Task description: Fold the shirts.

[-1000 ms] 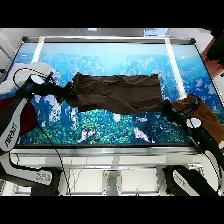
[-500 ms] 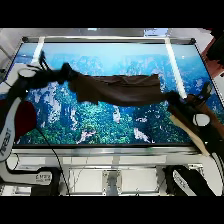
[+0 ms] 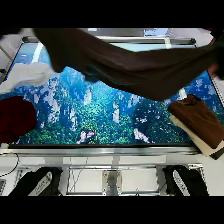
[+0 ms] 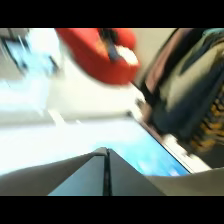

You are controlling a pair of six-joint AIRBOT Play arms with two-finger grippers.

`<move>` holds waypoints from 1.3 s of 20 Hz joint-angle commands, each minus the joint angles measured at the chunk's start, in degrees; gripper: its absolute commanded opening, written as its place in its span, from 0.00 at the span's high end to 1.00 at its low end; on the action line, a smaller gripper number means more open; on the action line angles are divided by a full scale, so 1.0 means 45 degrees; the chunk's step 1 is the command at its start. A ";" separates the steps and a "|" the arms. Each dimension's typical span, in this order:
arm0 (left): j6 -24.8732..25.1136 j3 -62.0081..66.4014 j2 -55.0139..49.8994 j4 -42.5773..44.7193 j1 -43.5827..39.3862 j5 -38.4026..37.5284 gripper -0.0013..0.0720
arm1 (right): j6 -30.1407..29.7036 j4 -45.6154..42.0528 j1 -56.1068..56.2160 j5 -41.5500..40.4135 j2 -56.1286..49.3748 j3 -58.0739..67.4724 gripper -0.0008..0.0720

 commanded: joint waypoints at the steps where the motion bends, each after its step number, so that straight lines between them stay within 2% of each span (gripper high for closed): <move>1: -0.1224 0.0758 0.2526 0.2939 0.0010 0.0024 0.97 | 0.0403 -0.1224 -0.0010 0.1229 0.1035 0.2424 0.96; 3: -0.1443 0.0952 0.3128 0.3546 0.0010 -0.0277 0.97 | 0.0398 -0.1224 -0.0010 0.1525 0.1020 0.3094 0.96; 5: -0.1617 0.0952 0.3055 0.3643 0.0010 -0.1297 0.97 | 0.0398 -0.1292 -0.0010 0.1579 0.0816 0.3113 0.96; 8: -0.2550 0.0617 0.1685 0.4915 0.0010 -0.3813 0.97 | 0.0393 -0.1185 -0.0010 0.2705 -0.0695 0.3109 0.96; 10: -0.3011 -0.0350 0.0262 0.5780 0.0005 -0.4405 0.97 | 0.0359 -0.1175 -0.0010 0.3983 -0.2467 0.3109 0.96; 12: -0.2992 -0.1666 -0.1418 0.6266 0.0005 -0.3633 0.97 | 0.0301 -0.1268 -0.0010 0.4561 -0.4794 0.3109 0.96; 14: -0.3099 -0.2642 -0.3415 0.6975 0.0005 -0.1938 0.97 | 0.0306 -0.1239 -0.0005 0.3934 -0.7101 0.3109 0.96; 15: -0.3517 -0.2803 -0.4585 0.7198 0.0005 -0.1200 0.97 | 0.0301 -0.0923 0.0019 0.3439 -0.8291 0.3109 0.96; 17: -0.3779 -0.2793 -0.6795 0.6815 -0.0005 -0.0151 0.97 | 0.0301 -0.0034 0.0126 0.2438 -1.0511 0.3113 0.96; 20: -0.3764 -0.2783 -0.9194 0.5071 -0.0005 0.2021 0.97 | 0.0316 0.0665 0.0661 0.0228 -1.3148 0.3113 0.96; 21: -0.3755 -0.2783 -0.9602 0.4405 -0.0005 0.2973 0.92 | 0.0364 0.0826 0.0865 -0.0763 -1.3775 0.3113 0.96; 22: -0.3740 -0.2783 -0.9811 0.3866 -0.0005 0.3959 0.68 | 0.0364 0.1112 0.1054 -0.1676 -1.4231 0.3113 0.96; 23: -0.3730 -0.2783 -0.9870 0.3283 0.0000 0.4988 0.35 | 0.0364 0.1433 0.1253 -0.2647 -1.4581 0.3113 0.96; 24: -0.3716 -0.2710 -0.9860 0.2841 0.0000 0.5736 0.23 | 0.0364 0.1715 0.1423 -0.3512 -1.4790 0.3113 0.96; 26: -0.3716 -0.2035 -0.9860 0.2739 0.0019 0.5644 0.23 | 0.0369 0.2147 0.1681 -0.4881 -1.4882 0.3118 0.93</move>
